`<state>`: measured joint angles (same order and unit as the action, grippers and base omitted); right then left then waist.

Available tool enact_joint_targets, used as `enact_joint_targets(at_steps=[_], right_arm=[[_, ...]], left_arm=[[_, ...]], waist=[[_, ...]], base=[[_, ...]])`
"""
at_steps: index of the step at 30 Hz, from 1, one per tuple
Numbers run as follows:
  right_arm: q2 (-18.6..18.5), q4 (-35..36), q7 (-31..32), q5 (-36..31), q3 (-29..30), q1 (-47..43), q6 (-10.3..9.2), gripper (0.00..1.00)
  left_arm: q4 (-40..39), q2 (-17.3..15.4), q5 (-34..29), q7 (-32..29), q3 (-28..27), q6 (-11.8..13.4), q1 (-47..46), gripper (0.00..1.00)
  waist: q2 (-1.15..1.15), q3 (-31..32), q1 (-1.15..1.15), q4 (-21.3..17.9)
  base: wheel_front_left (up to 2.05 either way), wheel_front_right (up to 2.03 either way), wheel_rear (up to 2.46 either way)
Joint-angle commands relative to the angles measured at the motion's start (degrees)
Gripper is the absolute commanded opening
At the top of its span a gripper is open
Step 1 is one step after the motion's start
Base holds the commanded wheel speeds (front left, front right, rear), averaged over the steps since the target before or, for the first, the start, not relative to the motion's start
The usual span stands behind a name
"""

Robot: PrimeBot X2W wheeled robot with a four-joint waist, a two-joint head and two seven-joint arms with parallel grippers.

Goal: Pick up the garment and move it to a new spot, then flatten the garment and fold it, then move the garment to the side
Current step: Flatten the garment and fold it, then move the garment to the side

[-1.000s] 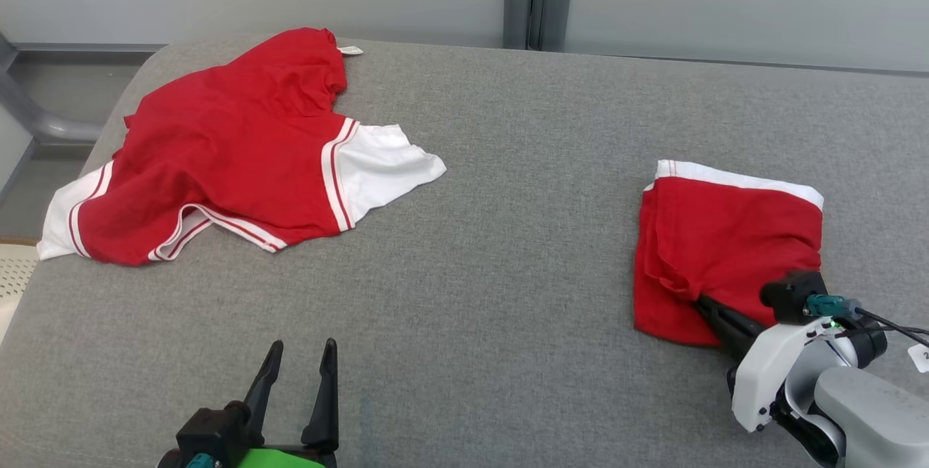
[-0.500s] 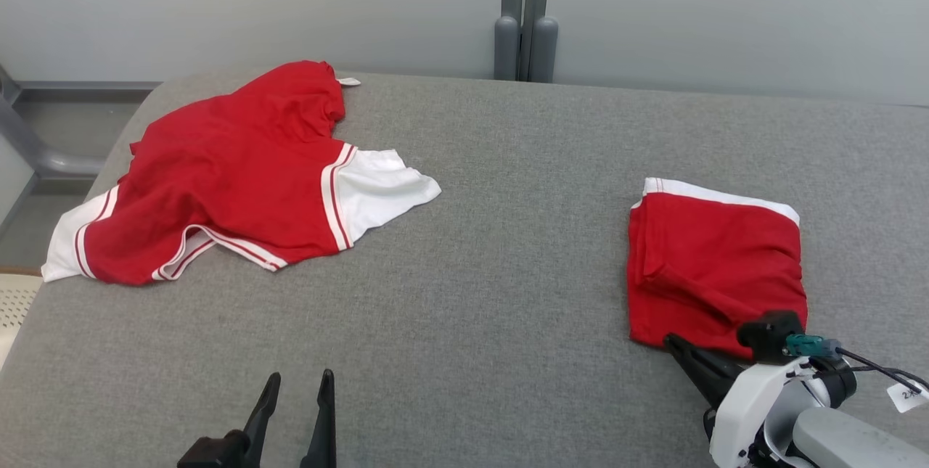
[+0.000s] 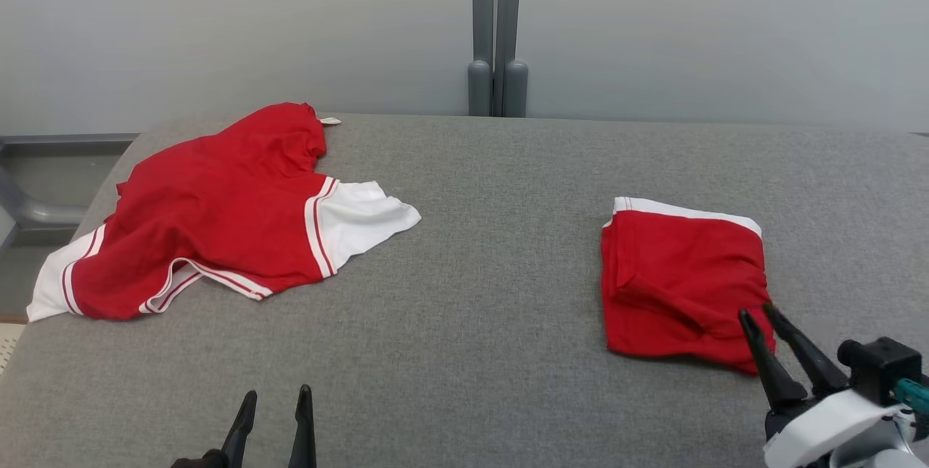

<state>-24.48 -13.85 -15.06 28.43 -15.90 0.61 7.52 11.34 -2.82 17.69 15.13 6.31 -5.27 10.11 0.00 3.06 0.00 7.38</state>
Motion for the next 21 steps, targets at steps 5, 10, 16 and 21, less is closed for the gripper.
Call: enact_joint_targets(at_steps=[5, 10, 16, 21], right_arm=[[6.6, 5.8, -0.1, -8.5, 13.2, -8.3, -0.07, 1.00], [12.2, 6.9, -0.2, -13.2, 21.8, -13.4, -0.06, 1.00], [14.2, 7.4, -0.2, -14.9, 23.4, -14.8, -0.07, 1.00], [14.3, 8.1, -0.2, -15.8, 23.5, -14.6, -0.07, 1.00]], left_arm=[[-0.9, -0.1, -0.9, 0.0, -1.1, -0.2, 1.3, 1.00], [-1.4, -0.1, -1.5, 0.0, -1.7, -0.2, 1.9, 1.00], [-1.5, -0.1, -2.0, 0.0, -2.1, -0.3, 2.3, 1.00], [-1.0, -0.1, -2.3, 0.0, -2.2, -0.6, 2.5, 1.00]], waist=[[0.00, 0.9, 0.00, -0.4], [0.00, 1.6, 0.00, -0.2], [0.00, 1.5, 0.00, -0.4], [0.00, 1.3, 0.00, -0.5]], base=[[0.00, 0.00, 0.00], [0.00, 0.00, 0.00], [0.00, 0.00, 0.00], [0.00, 0.00, 0.00]])
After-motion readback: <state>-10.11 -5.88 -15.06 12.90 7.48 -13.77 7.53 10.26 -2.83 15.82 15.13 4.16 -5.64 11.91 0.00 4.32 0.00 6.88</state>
